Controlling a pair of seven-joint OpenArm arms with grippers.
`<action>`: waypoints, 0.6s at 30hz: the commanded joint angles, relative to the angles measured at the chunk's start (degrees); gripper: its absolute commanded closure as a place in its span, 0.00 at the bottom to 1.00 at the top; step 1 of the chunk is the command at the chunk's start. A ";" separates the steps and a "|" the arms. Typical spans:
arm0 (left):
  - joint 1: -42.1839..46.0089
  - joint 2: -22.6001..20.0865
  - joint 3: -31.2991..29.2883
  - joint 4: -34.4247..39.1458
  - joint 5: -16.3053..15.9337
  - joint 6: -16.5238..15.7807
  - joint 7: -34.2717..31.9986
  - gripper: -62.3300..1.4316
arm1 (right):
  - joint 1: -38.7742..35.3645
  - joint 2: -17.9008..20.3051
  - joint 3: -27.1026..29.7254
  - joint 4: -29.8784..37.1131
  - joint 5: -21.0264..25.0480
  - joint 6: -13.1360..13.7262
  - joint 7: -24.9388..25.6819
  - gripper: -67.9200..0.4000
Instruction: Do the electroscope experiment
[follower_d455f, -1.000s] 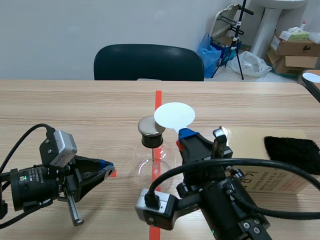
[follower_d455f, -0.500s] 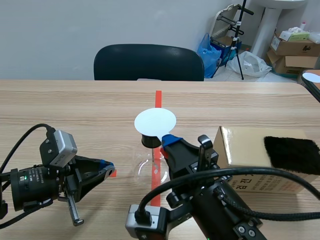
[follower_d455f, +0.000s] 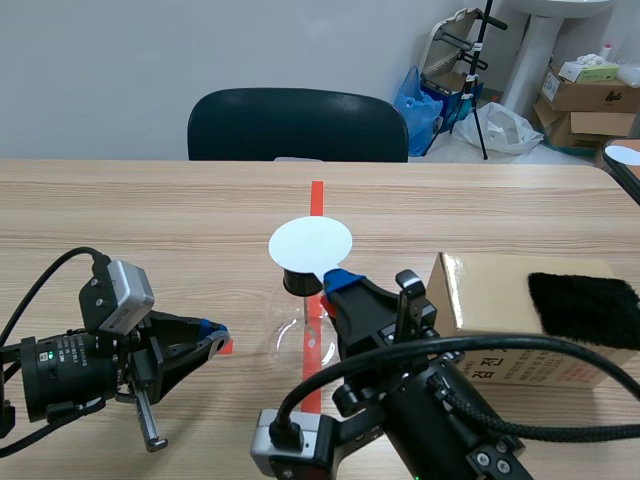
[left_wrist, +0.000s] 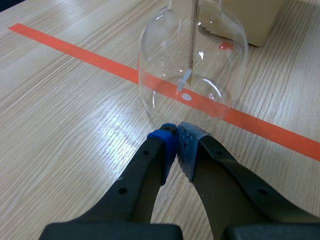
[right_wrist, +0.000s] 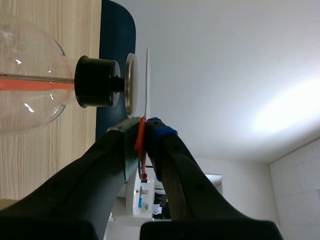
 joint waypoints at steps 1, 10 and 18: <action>0.13 0.11 -0.04 1.40 -0.55 -0.07 -0.72 0.93 | 0.68 0.15 0.26 0.55 -0.04 -0.61 -0.17 0.98; 0.13 0.11 -0.04 1.40 -0.55 -0.07 -0.72 0.93 | 0.68 0.15 0.26 0.55 -0.04 -0.61 -0.22 0.98; 0.13 0.11 -0.04 1.40 -0.55 -0.07 -0.72 0.93 | 0.68 0.15 0.26 0.55 -0.04 -0.61 -0.52 0.98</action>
